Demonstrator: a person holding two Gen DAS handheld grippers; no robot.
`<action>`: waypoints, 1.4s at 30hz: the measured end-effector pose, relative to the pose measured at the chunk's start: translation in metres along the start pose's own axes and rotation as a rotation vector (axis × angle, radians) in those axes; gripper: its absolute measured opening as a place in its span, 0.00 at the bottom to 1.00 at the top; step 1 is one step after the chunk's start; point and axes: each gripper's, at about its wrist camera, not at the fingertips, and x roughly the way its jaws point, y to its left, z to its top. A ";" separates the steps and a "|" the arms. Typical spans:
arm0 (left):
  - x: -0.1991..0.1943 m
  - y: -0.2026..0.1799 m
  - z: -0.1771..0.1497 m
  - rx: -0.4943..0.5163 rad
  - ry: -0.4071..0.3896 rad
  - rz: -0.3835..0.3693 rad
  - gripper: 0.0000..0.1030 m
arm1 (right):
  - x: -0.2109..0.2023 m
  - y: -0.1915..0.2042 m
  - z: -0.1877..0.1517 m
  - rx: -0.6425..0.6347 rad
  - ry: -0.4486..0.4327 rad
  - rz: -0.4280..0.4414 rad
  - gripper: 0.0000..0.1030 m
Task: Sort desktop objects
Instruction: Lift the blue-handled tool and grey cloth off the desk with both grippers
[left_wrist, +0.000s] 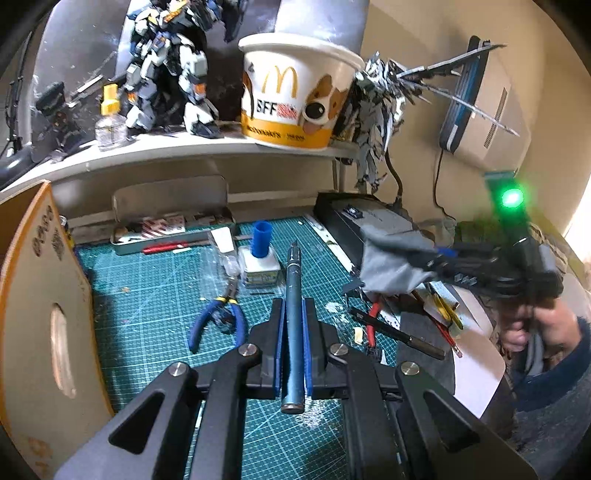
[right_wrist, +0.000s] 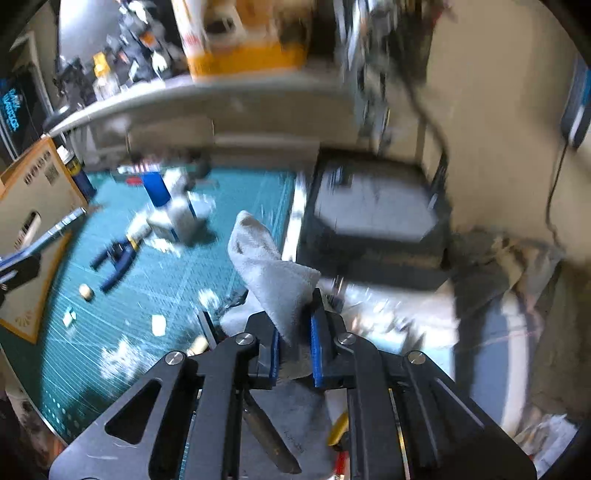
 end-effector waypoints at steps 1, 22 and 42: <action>-0.004 0.002 0.001 -0.003 -0.006 0.007 0.08 | -0.009 0.003 0.006 -0.010 -0.017 0.002 0.11; -0.097 0.033 0.002 -0.040 -0.139 0.111 0.08 | -0.080 0.109 0.047 -0.202 -0.170 0.088 0.46; -0.067 0.030 -0.003 -0.036 -0.091 0.122 0.08 | 0.043 0.055 0.006 0.037 -0.001 0.043 0.03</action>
